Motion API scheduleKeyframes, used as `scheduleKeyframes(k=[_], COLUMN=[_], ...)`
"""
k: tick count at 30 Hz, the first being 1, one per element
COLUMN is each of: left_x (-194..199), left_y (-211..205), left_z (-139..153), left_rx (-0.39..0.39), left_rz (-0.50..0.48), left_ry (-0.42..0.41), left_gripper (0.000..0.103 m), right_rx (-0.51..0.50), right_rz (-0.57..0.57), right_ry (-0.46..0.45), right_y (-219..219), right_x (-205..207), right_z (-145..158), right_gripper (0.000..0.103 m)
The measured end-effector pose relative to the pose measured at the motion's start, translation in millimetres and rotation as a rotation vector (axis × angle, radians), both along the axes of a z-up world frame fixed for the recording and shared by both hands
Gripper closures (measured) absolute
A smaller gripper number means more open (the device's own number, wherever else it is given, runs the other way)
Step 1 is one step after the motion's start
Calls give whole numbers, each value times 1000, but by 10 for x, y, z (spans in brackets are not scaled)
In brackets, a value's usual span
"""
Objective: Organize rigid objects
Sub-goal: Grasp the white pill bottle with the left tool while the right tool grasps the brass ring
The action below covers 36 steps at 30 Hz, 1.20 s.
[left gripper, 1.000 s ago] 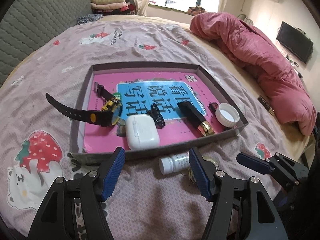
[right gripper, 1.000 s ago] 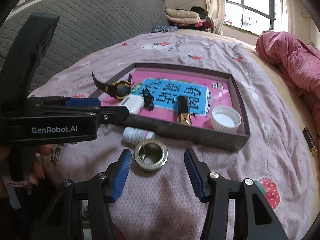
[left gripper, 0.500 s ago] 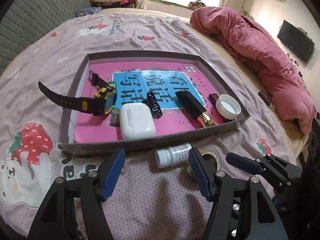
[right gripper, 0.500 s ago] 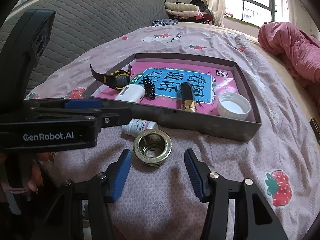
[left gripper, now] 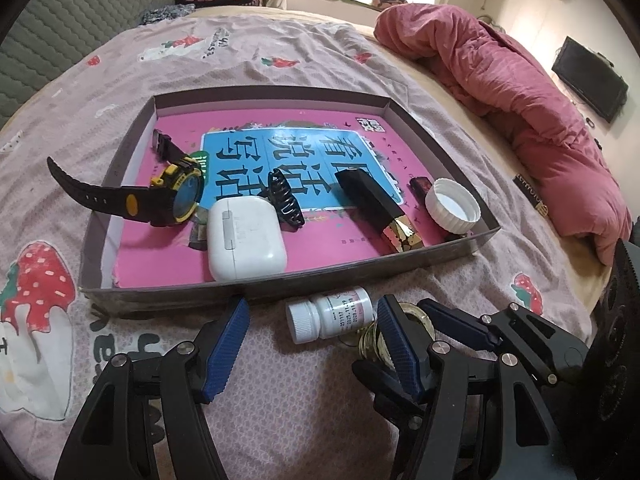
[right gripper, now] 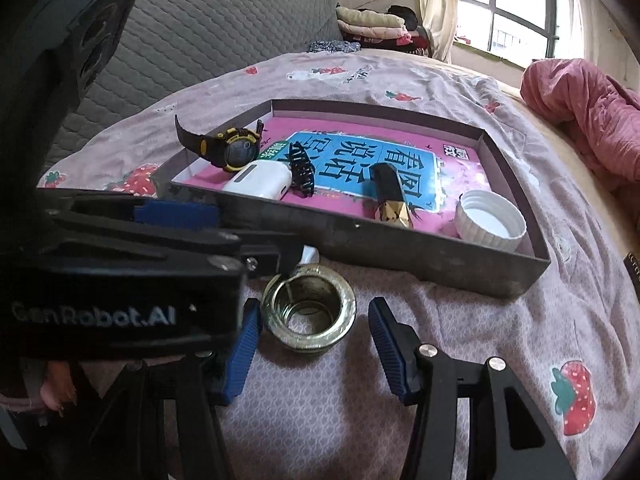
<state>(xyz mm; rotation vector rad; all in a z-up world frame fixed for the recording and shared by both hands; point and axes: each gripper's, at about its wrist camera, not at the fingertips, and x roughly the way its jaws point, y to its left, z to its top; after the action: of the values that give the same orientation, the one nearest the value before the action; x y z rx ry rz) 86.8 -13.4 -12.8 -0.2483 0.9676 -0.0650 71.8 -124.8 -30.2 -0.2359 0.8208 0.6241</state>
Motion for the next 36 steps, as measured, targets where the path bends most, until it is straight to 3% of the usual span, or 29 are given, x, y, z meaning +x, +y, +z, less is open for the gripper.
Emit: scheduleKeyframes(k=[6,19,26,32,36], left_x=[53,109,119,152,160], left_y=[-37,-50,-16,-59,-78], left_z=[-63,-100,-197,-242,-252], left_rx=[-24,-92,-69,-28,-13], left_rz=[-3,7,41,48,44], left_ry=[18,35,88,96,93], left_gripper=[31,28,27,27,28], right_rx=[-3,-46,-78,3,2], right_rz=[17,31,13,-68,-80], right_ry=[-17,-9,-18,-14,3], right_y=[6,-60,-181,-394,-401], right_x=[5,-57,-113,0,46], right_z=[12,40,114,255,243], right_gripper=[60,60,60,60,60])
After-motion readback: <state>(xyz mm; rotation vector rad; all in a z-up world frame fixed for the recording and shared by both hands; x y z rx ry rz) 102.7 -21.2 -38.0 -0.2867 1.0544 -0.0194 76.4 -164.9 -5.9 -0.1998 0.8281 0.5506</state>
